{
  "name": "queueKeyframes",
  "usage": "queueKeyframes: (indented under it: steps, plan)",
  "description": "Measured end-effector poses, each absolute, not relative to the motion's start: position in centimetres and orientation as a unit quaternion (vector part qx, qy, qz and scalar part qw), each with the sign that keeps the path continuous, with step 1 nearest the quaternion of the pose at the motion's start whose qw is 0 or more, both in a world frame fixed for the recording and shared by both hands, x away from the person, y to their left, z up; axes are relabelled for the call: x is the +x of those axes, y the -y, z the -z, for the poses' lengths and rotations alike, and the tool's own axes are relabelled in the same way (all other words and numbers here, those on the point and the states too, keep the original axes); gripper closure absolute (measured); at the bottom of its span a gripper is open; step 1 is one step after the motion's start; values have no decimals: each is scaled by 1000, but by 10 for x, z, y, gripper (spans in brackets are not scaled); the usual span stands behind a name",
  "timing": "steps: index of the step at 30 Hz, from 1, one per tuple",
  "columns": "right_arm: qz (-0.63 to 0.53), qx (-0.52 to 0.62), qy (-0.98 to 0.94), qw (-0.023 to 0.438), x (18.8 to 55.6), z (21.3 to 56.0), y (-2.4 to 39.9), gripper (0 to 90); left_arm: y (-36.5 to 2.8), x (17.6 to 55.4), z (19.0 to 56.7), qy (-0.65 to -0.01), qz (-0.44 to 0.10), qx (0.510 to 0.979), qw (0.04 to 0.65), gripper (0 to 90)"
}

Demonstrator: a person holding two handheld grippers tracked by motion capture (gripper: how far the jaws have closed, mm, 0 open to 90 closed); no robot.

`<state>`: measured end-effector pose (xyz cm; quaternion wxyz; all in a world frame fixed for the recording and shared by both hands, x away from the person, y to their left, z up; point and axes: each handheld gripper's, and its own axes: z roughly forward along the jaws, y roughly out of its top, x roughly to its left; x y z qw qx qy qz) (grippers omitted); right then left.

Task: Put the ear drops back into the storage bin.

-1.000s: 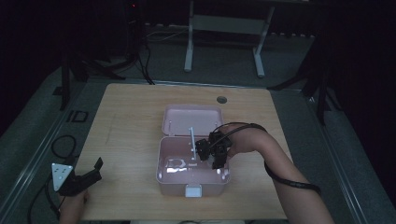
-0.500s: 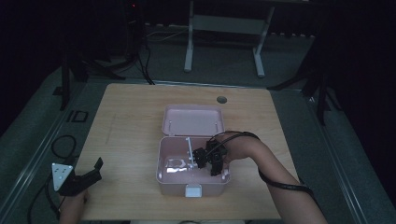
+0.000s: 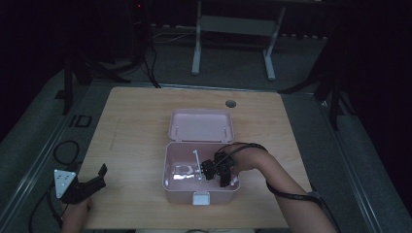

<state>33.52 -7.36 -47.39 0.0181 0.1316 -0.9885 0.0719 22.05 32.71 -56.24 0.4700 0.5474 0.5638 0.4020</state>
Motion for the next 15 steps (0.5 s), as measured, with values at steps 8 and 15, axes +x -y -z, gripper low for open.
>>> queueKeyframes:
  steps: [8,15]
  plan:
    - [-76,130,988,20,331,486,74,595,-327,220,562,-563,-402,548,470,5]
    - [-83,123,989,23,331,489,73,582,-327,220,562,-563,-401,548,471,5]
